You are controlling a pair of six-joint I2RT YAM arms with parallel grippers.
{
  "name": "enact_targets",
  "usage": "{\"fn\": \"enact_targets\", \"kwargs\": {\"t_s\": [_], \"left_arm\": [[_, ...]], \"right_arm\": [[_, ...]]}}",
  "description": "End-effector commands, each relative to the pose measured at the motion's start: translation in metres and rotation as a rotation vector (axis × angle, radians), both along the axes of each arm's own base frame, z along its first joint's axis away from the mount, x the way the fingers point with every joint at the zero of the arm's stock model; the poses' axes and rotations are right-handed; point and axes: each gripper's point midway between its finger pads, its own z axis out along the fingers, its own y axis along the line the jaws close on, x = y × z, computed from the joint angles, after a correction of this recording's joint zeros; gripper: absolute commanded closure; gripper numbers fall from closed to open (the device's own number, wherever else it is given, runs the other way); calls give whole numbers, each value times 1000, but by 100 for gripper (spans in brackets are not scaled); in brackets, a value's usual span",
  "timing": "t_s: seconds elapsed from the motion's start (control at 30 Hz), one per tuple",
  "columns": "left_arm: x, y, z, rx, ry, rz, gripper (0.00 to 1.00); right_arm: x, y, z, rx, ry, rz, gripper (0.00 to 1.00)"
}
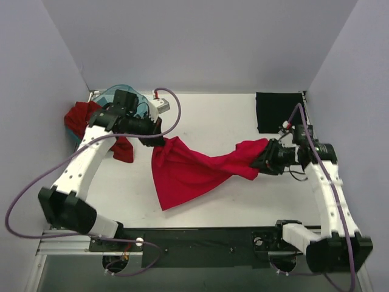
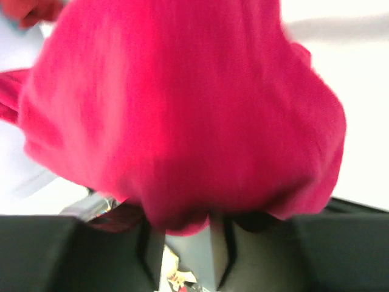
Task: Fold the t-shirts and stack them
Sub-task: Flatten out the tshirt
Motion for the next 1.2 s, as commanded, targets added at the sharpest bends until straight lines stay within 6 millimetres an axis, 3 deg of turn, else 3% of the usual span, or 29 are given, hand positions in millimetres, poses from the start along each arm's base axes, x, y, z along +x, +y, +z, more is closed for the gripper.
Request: {"fn": "enact_targets", "kwargs": {"t_s": [0.0,0.03,0.07,0.13,0.17,0.23,0.3,0.33,0.37,0.4,0.43,0.47,0.5,0.53,0.57,0.6,0.63,0.67,0.7,0.73,0.77,0.8,0.97,1.03,1.17], "left_arm": [[84,-11,-53,34,-65,50,96],[102,-8,-59,63,-89,88,87],[124,-9,-79,88,-94,111,70],[168,4,-99,164,-144,234,50],[185,9,-104,188,-159,269,39],[200,14,-92,191,-194,302,29],[197,14,-72,182,-237,294,12],[192,14,-65,177,-254,286,12],[176,12,-56,184,-282,232,11],[160,9,-64,194,-266,183,12],[136,3,-54,219,-308,92,15],[111,-1,-71,229,-267,5,17],[82,-7,-69,248,-287,-96,21],[56,-7,-93,271,-227,-168,21],[30,-9,-102,301,-218,-263,22],[11,-4,-124,346,-169,-303,22],[-7,-5,-136,384,-162,-371,22],[-22,5,-161,447,-116,-399,22],[-31,0,-168,471,-138,-448,19],[-41,12,-188,539,-114,-463,18],[-40,6,-193,556,-157,-483,16],[-44,12,-206,608,-159,-486,15],[-22,20,-234,712,-198,-440,13],[-27,26,-246,732,-177,-454,13],[-46,39,-271,776,-136,-485,15]], "right_arm": [[94,-28,-47,-156,-4,-139,63],[110,-38,-70,-210,55,-169,58],[132,-42,-77,-234,64,-181,52],[160,-56,-86,-307,85,-206,49],[162,-58,-91,-334,108,-194,48],[178,-61,-80,-355,78,-186,46],[174,-65,-74,-382,55,-170,44],[170,-66,-68,-387,30,-166,44],[163,-66,-72,-397,31,-139,44],[158,-59,-65,-403,1,-107,44],[148,-58,-72,-422,6,-73,44],[142,-55,-68,-434,-18,-57,44],[132,-56,-78,-458,4,-34,44],[128,-54,-76,-477,-10,-25,44],[120,-53,-83,-486,5,-8,43],[117,-48,-82,-497,-7,11,43],[111,-46,-87,-511,2,25,43],[109,-43,-86,-528,-10,39,43],[106,-40,-89,-533,-3,53,42],[104,-34,-90,-536,-11,74,42],[105,-31,-93,-539,-16,90,42],[104,-26,-97,-551,-17,117,41],[106,-6,-110,-613,-39,240,38],[106,1,-130,-618,10,303,36],[114,-1,-150,-677,69,348,36]]}}
